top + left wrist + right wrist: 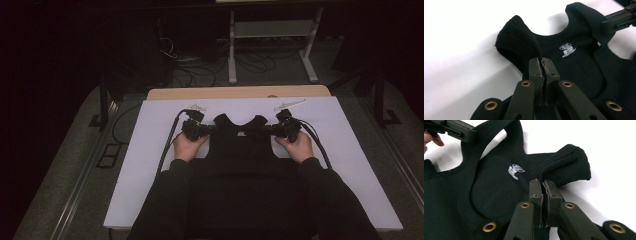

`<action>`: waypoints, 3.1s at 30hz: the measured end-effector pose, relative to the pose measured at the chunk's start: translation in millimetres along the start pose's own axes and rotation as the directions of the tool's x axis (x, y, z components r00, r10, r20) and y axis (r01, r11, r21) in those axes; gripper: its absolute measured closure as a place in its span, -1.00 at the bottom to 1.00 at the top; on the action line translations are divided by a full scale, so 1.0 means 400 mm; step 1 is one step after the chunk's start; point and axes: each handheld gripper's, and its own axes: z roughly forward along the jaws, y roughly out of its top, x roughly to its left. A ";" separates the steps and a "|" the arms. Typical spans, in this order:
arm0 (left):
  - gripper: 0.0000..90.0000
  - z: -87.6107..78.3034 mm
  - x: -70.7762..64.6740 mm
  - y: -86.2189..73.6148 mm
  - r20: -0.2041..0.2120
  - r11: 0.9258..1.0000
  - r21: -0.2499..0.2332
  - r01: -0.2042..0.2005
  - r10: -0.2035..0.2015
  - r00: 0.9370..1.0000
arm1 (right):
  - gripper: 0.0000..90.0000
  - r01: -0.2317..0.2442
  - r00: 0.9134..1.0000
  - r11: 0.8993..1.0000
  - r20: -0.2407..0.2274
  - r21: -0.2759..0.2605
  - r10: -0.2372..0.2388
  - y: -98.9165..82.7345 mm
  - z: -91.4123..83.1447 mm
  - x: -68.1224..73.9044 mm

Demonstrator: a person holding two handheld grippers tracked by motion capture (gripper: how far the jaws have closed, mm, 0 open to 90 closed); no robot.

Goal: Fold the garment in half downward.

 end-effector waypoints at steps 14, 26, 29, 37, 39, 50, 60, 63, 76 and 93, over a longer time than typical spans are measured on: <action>0.92 -0.061 -0.026 -0.014 0.049 0.998 -0.059 -0.004 0.007 0.999 | 0.88 0.054 0.998 0.997 -0.016 -0.049 -0.055 0.002 -0.055 0.058; 0.92 -0.111 -0.057 -0.011 0.080 0.995 -0.103 -0.010 0.018 0.997 | 0.88 0.062 0.996 0.993 -0.052 -0.103 -0.067 0.010 -0.094 0.101; 0.92 -0.128 -0.067 -0.014 0.090 0.993 -0.119 -0.012 0.023 0.996 | 0.88 0.061 0.995 0.990 -0.065 -0.125 -0.069 0.011 -0.114 0.113; 0.92 -0.168 -0.087 -0.040 0.116 0.987 -0.158 -0.008 0.026 0.993 | 0.88 0.056 0.994 0.987 -0.089 -0.153 -0.070 0.006 -0.147 0.139; 0.92 -0.176 -0.088 -0.047 0.124 0.987 -0.163 -0.005 0.025 0.992 | 0.88 0.055 0.993 0.987 -0.094 -0.154 -0.070 0.003 -0.154 0.146; 0.92 -0.215 -0.122 -0.090 0.172 0.982 -0.188 -0.015 0.048 0.984 | 0.88 0.059 0.991 0.983 -0.110 -0.171 -0.079 -0.024 -0.189 0.176; 0.91 -0.249 -0.142 -0.110 0.242 0.977 -0.215 0.014 0.040 0.969 | 0.88 0.056 0.988 0.983 -0.134 -0.178 -0.080 -0.049 -0.211 0.210; 0.91 -0.262 -0.147 -0.118 0.256 0.974 -0.224 0.020 0.039 0.966 | 0.88 0.062 0.986 0.983 -0.142 -0.175 -0.087 -0.058 -0.212 0.220; 0.91 -0.298 -0.181 -0.161 0.288 0.978 -0.208 0.006 0.056 0.956 | 0.88 0.081 0.979 0.985 -0.173 -0.152 -0.107 -0.095 -0.228 0.262; 0.91 -0.315 -0.231 -0.202 0.322 0.985 -0.168 -0.046 0.099 0.942 | 0.88 0.095 0.973 0.989 -0.198 -0.112 -0.116 -0.147 -0.253 0.284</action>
